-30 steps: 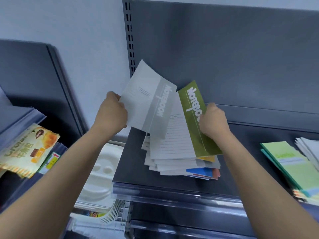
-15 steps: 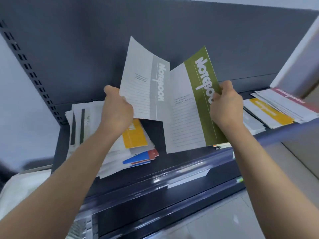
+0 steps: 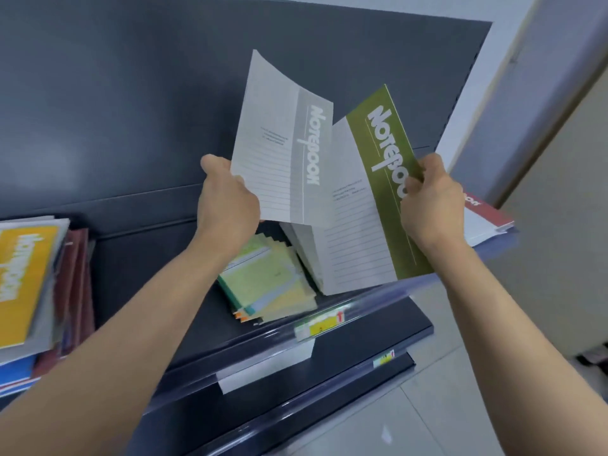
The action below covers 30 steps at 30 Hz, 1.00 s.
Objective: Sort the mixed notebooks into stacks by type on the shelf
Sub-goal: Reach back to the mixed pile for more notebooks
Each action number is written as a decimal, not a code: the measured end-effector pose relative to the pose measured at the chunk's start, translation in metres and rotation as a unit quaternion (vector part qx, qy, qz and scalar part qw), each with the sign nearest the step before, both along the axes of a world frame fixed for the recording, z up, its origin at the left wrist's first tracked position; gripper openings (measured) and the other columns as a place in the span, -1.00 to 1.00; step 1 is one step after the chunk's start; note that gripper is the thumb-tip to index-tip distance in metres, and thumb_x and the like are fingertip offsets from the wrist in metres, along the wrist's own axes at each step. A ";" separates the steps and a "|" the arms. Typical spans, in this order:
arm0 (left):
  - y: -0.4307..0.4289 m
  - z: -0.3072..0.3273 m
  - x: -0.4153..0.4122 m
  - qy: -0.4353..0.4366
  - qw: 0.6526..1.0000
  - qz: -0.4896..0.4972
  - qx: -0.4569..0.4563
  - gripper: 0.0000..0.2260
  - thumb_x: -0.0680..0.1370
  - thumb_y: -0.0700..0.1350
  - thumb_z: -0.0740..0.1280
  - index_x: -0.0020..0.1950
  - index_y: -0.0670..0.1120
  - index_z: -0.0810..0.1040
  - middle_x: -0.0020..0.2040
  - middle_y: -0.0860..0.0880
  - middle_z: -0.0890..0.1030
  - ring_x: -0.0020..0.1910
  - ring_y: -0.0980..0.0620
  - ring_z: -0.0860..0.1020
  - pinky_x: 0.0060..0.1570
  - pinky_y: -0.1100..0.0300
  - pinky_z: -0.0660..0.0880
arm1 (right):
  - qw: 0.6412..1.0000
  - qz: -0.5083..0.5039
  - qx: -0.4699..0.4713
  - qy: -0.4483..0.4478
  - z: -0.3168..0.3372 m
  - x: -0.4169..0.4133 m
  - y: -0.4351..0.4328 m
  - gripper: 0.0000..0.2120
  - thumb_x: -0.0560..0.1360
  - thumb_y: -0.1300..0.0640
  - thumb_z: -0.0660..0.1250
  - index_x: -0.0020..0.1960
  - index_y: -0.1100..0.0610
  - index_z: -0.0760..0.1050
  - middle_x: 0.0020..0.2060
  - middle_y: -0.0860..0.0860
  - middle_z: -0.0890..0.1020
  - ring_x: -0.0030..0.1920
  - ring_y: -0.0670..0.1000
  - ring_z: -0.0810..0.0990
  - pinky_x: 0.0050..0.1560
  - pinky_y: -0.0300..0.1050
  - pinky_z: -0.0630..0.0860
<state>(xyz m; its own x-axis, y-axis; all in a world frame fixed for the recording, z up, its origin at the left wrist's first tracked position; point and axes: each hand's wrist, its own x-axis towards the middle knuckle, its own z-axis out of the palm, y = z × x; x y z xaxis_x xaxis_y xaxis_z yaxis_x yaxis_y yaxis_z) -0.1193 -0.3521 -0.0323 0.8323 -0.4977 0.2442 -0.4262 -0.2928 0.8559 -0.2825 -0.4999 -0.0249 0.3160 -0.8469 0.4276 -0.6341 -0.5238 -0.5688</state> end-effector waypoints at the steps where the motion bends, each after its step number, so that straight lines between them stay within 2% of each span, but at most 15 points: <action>1: -0.012 0.000 -0.006 0.002 1.000 0.002 0.001 -0.89 0.60 -0.31 0.02 0.08 -0.13 0.19 -0.20 0.10 0.36 -0.12 -0.02 0.48 -0.11 -0.12 0.56 | 1.000 0.003 0.004 0.000 0.000 -0.005 -0.013 -0.84 0.59 0.25 0.09 0.15 0.21 0.33 -0.01 0.19 0.58 -0.21 0.10 0.42 -0.25 -0.09 0.30; 5: -0.048 -0.003 -0.017 0.008 1.000 0.011 0.013 -0.90 0.60 -0.29 0.01 0.08 -0.13 0.20 -0.17 0.12 0.37 -0.05 -0.07 0.51 -0.08 -0.13 0.55 | 1.000 0.014 0.010 0.016 -0.009 -0.011 -0.053 -0.82 0.58 0.27 0.11 0.18 0.20 0.33 0.00 0.19 0.59 -0.21 0.09 0.42 -0.24 -0.09 0.32; 11: -0.094 -0.003 -0.008 0.001 1.000 0.003 0.025 -0.92 0.62 -0.25 0.01 0.08 -0.11 0.20 -0.18 0.13 0.35 -0.11 -0.02 0.49 -0.14 -0.02 0.54 | 1.000 0.009 0.016 0.016 -0.015 -0.009 -0.094 -0.79 0.59 0.25 0.11 0.21 0.20 0.34 -0.02 0.17 0.58 -0.22 0.07 0.39 -0.25 -0.11 0.27; 14: -0.124 -0.004 -0.007 0.003 1.000 -0.024 0.015 -0.92 0.61 -0.25 0.00 0.08 -0.11 0.20 -0.16 0.14 0.36 -0.05 -0.04 0.52 -0.09 -0.10 0.57 | 1.000 -0.009 0.011 0.015 -0.011 -0.017 -0.117 -0.81 0.59 0.24 0.10 0.20 0.19 0.34 -0.07 0.09 0.52 -0.20 0.07 0.40 -0.25 -0.12 0.29; 17: -0.153 -0.004 -0.016 0.007 0.999 -0.045 0.016 -0.92 0.61 -0.25 0.00 0.08 -0.11 0.21 -0.17 0.10 0.38 -0.11 -0.03 0.50 -0.09 -0.14 0.57 | 0.999 -0.036 0.003 0.017 -0.007 -0.030 -0.145 -0.81 0.59 0.26 0.09 0.19 0.20 0.34 -0.12 0.08 0.48 -0.19 0.11 0.39 -0.22 -0.11 0.28; 22: -0.195 -0.001 -0.023 0.001 0.999 -0.040 0.027 -0.91 0.62 -0.25 0.00 0.08 -0.10 0.20 -0.17 0.09 0.39 -0.15 -0.02 0.48 -0.14 -0.12 0.56 | 0.999 -0.046 0.026 0.010 -0.007 -0.044 -0.199 -0.80 0.61 0.20 0.08 0.21 0.18 0.33 -0.10 0.07 0.47 -0.17 0.10 0.41 -0.19 -0.08 0.34; 25: -0.220 -0.003 -0.028 -0.005 0.999 -0.003 0.041 -0.90 0.62 -0.25 0.00 0.08 -0.09 0.20 -0.15 0.06 0.41 -0.18 0.00 0.48 -0.28 0.01 0.50 | 0.999 -0.038 0.035 0.017 -0.010 -0.047 -0.240 -0.79 0.61 0.19 0.08 0.23 0.18 0.33 -0.04 0.10 0.51 -0.17 0.07 0.41 -0.20 -0.09 0.33; 29: -0.258 -0.012 -0.050 0.006 0.998 0.034 0.048 -0.88 0.60 -0.31 0.00 0.06 -0.12 0.19 -0.17 -0.01 0.40 -0.14 -0.02 0.44 -0.09 -0.12 0.53 | 0.998 -0.006 0.056 0.028 -0.022 -0.059 -0.300 -0.77 0.59 0.23 0.09 0.24 0.16 0.32 0.04 0.14 0.55 -0.10 0.11 0.47 -0.12 0.04 0.49; 30: -0.268 -0.016 -0.057 0.017 0.998 0.046 0.045 -0.89 0.60 -0.31 0.00 0.06 -0.12 0.19 -0.14 -0.04 0.42 -0.14 -0.03 0.44 -0.11 -0.10 0.53 | 0.998 0.003 0.059 0.035 -0.025 -0.062 -0.315 -0.76 0.58 0.24 0.09 0.24 0.16 0.32 0.04 0.14 0.55 -0.07 0.13 0.48 -0.09 0.08 0.51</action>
<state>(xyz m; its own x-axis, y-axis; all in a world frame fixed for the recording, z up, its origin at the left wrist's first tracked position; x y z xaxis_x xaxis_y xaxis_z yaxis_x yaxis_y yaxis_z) -0.1761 -0.6204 -0.0481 0.8821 -0.4382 0.1731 -0.3657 -0.4052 0.8379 -0.3449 -0.8152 -0.0494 0.3470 -0.8880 0.3017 -0.6719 -0.4599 -0.5806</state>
